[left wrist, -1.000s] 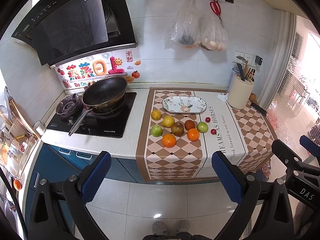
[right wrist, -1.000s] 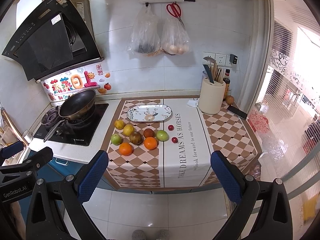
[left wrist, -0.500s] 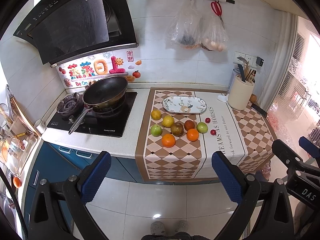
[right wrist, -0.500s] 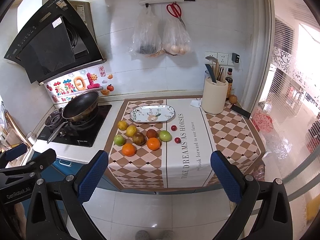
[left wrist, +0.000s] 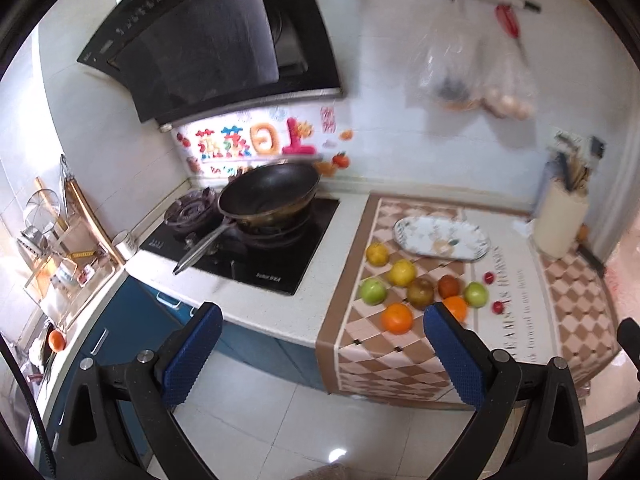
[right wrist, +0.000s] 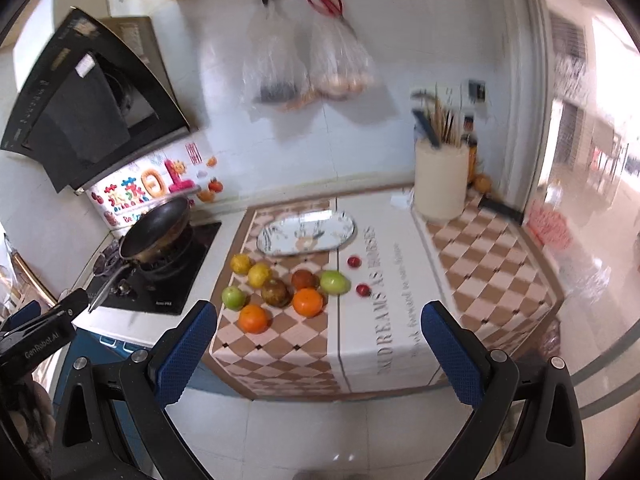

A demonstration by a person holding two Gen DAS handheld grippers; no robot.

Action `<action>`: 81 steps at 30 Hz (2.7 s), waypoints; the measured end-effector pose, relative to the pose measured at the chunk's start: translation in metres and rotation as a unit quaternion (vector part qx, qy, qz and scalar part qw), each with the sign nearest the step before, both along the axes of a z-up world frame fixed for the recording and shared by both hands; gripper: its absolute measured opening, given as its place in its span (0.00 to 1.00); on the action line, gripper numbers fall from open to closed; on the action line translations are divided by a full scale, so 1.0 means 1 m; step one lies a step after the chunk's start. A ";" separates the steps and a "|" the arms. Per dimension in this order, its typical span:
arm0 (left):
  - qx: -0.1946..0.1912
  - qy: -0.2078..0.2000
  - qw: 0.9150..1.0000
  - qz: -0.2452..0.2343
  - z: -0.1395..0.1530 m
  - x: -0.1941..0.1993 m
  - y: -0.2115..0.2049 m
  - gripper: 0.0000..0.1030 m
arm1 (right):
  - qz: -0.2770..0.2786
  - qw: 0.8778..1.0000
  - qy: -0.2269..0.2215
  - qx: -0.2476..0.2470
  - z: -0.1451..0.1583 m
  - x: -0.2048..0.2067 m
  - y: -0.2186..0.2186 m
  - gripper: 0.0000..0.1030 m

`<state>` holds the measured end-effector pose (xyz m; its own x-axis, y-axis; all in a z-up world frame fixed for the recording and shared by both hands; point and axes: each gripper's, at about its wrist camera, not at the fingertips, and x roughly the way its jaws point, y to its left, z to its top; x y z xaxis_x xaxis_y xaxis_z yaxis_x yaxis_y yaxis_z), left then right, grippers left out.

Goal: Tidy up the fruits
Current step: 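Grasp the green apple with the left tool while the right tool grasps an orange, then place the green apple on the plate with the left tool while the right places the orange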

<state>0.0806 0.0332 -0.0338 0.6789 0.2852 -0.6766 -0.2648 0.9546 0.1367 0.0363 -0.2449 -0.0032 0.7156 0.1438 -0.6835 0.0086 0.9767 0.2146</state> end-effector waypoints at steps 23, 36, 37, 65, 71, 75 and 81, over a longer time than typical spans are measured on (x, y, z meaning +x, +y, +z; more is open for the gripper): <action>-0.102 0.333 0.927 -0.138 -0.243 0.297 0.042 0.86 | -0.024 0.965 0.262 0.022 -0.254 0.244 0.069 0.98; -0.117 0.417 0.880 -0.195 -0.307 0.337 0.029 0.61 | -0.042 0.939 0.342 0.005 -0.328 0.292 0.081 0.90; -0.120 0.417 0.879 -0.197 -0.308 0.334 0.028 0.60 | -0.043 0.938 0.345 0.008 -0.330 0.294 0.080 0.89; -0.203 0.312 0.901 -0.222 -0.188 0.367 0.022 0.52 | -0.007 0.955 0.291 0.060 -0.256 0.316 0.073 0.64; -0.218 0.315 0.903 -0.196 -0.191 0.432 -0.013 0.52 | 0.007 0.966 0.255 0.043 -0.242 0.399 0.059 0.63; -0.236 0.342 0.896 -0.158 -0.227 0.485 -0.032 0.52 | 0.023 0.965 0.259 0.030 -0.264 0.469 0.056 0.63; -0.286 0.389 0.869 -0.108 -0.285 0.541 -0.047 0.52 | 0.050 0.955 0.292 0.022 -0.314 0.539 0.045 0.63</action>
